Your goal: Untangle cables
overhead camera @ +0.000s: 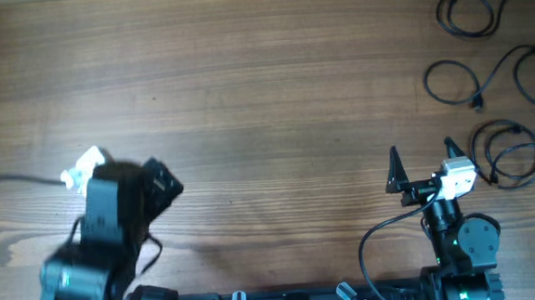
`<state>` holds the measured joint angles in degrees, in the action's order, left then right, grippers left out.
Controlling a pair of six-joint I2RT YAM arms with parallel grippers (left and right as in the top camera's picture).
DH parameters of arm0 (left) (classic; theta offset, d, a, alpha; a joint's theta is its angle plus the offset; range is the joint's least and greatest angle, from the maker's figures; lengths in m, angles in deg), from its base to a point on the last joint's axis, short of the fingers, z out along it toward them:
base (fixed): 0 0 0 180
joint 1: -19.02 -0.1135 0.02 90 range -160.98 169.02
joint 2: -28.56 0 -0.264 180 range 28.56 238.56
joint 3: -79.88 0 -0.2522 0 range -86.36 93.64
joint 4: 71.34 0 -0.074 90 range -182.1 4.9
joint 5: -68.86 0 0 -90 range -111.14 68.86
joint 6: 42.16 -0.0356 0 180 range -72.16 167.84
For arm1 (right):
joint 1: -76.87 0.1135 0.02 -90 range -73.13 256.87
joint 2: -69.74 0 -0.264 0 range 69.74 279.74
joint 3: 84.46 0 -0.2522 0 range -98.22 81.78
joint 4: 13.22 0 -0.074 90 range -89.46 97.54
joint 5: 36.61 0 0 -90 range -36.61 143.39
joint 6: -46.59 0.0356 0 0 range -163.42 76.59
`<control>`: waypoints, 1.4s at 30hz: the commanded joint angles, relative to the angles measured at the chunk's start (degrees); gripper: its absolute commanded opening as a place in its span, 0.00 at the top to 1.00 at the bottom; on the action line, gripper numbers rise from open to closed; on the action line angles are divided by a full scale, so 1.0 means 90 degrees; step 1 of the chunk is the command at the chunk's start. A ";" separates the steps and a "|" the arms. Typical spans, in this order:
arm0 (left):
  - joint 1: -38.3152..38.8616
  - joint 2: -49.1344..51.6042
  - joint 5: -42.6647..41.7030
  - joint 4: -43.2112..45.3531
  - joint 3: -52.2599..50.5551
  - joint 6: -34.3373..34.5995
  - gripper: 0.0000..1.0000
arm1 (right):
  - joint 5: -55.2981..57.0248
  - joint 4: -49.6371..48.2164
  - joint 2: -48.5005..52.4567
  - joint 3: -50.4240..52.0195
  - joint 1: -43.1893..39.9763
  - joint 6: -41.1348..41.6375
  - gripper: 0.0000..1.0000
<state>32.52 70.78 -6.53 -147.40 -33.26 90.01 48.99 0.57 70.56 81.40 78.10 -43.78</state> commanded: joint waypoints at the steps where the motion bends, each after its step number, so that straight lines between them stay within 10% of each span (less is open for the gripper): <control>1: -0.0029 -0.0945 -0.0872 0.0644 -0.0452 -0.1892 0.00 | 0.0090 -0.0007 -0.0068 0.0010 0.0022 -0.0107 0.00; 8: -0.0029 -0.1989 -0.2858 0.1146 -0.0826 -0.4835 0.00 | 0.0090 -0.0007 -0.0068 0.0010 0.0022 -0.0107 0.00; 42: -0.1530 -0.4670 -0.2885 0.2897 -0.3534 -0.4806 0.00 | 0.0090 -0.0007 -0.0068 0.0010 0.0022 -0.0107 0.00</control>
<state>19.20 29.84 -31.58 -122.66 -63.99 47.63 48.99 0.59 70.52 81.40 78.10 -43.78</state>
